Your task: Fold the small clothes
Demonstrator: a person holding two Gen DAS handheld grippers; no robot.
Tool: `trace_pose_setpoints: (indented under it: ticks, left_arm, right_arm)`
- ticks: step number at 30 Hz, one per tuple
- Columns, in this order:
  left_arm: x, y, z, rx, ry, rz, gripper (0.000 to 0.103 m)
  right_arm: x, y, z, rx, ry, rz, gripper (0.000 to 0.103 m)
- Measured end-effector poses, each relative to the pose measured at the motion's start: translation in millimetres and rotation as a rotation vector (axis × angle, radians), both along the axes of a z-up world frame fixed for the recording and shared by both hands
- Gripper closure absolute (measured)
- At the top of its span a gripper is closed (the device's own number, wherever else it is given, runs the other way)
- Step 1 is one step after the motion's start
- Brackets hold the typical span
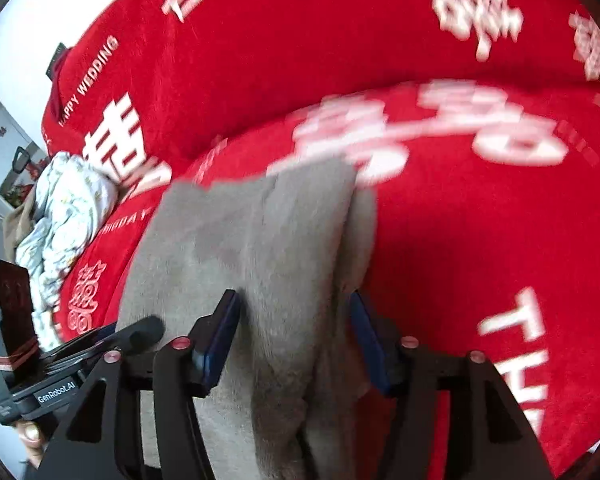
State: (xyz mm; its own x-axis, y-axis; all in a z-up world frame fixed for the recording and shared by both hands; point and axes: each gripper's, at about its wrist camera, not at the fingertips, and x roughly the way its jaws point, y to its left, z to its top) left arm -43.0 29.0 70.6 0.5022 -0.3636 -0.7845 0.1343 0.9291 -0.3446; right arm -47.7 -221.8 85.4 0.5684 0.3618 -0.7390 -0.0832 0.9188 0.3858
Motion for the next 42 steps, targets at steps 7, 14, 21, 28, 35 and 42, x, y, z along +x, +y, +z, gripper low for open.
trace_pose_setpoints:
  ticks: [7,14,21,28,35,42]
  left_arm:
    - [16,-10,27,0.109,-0.089,0.047,0.015]
    - [35,-19,-10,0.21,0.044,0.038,0.015]
    - [4,-20,7,0.249,-0.037,0.022,0.015]
    - [-24,-15,-2,0.246,-0.046,0.017,0.015]
    - [-54,-4,10,0.209,-0.096,0.035,0.015]
    - [-86,-7,35,0.266,-0.185,0.069,0.015]
  right_arm:
    - [12,25,25,0.044,-0.106,0.129,0.017]
    - [34,27,-9,0.13,0.036,0.112,0.018]
    - [-28,30,20,0.121,-0.086,0.196,0.017]
    - [-62,16,-8,0.097,-0.095,0.196,0.017]
    - [-92,5,-28,-0.051,-0.008,0.168,0.016]
    - [-133,8,13,-0.156,-0.244,0.051,0.005]
